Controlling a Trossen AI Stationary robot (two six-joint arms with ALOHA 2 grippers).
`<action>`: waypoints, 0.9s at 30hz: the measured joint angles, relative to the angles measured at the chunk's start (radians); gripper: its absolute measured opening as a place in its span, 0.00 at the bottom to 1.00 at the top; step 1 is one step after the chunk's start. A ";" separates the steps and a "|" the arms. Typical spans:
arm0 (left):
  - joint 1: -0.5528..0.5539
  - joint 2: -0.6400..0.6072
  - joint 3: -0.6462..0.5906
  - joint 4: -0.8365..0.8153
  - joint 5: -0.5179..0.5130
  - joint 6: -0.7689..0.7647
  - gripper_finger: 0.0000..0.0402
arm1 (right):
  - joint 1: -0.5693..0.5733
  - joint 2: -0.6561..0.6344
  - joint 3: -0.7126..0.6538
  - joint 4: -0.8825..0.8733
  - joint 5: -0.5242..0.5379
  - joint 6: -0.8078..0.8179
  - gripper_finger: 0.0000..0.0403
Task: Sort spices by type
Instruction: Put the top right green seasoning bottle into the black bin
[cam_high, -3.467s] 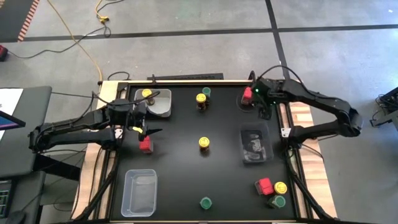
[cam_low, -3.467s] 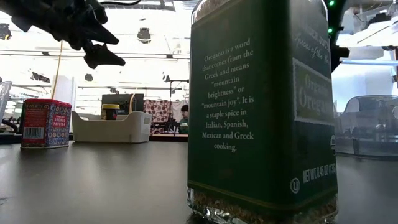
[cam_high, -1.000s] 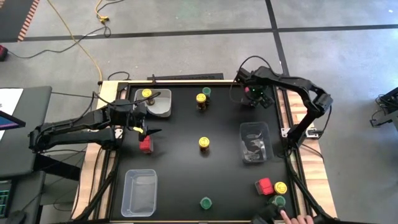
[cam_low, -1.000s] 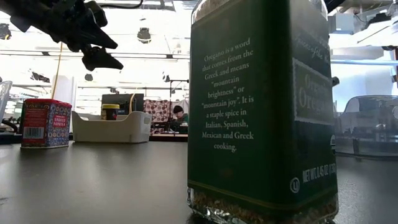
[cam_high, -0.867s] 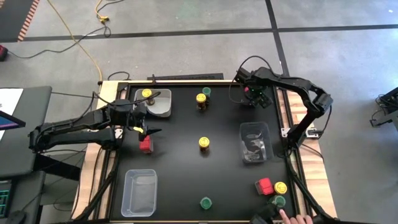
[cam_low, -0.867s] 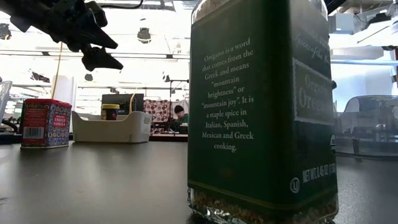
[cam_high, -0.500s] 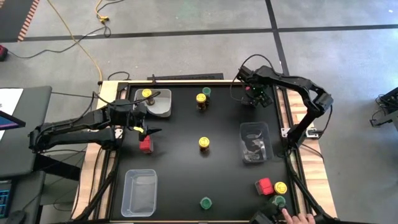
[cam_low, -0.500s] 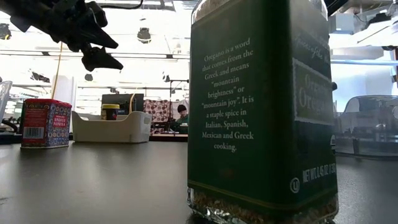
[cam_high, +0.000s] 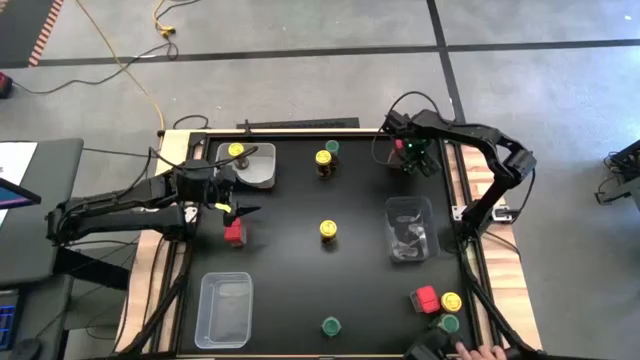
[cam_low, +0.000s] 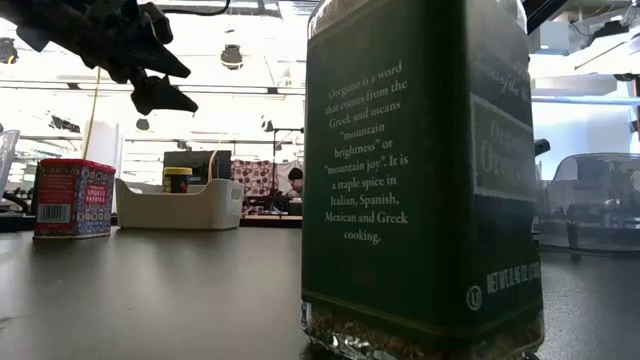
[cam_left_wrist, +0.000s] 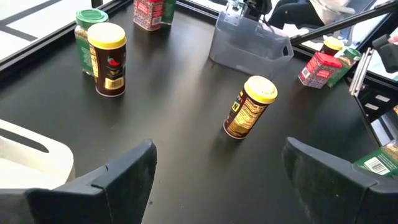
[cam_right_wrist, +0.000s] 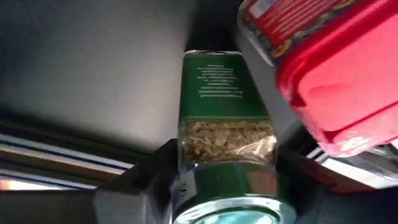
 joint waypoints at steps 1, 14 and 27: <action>0.000 0.000 0.000 0.000 0.000 0.000 0.83 | 0.002 0.000 0.000 -0.002 0.000 0.000 0.55; 0.000 0.000 0.000 0.004 0.000 0.001 0.83 | 0.056 0.000 0.147 -0.278 0.046 0.348 0.55; 0.000 0.000 0.000 0.004 0.000 0.008 0.83 | 0.271 -0.138 0.390 -0.518 -0.037 0.835 0.55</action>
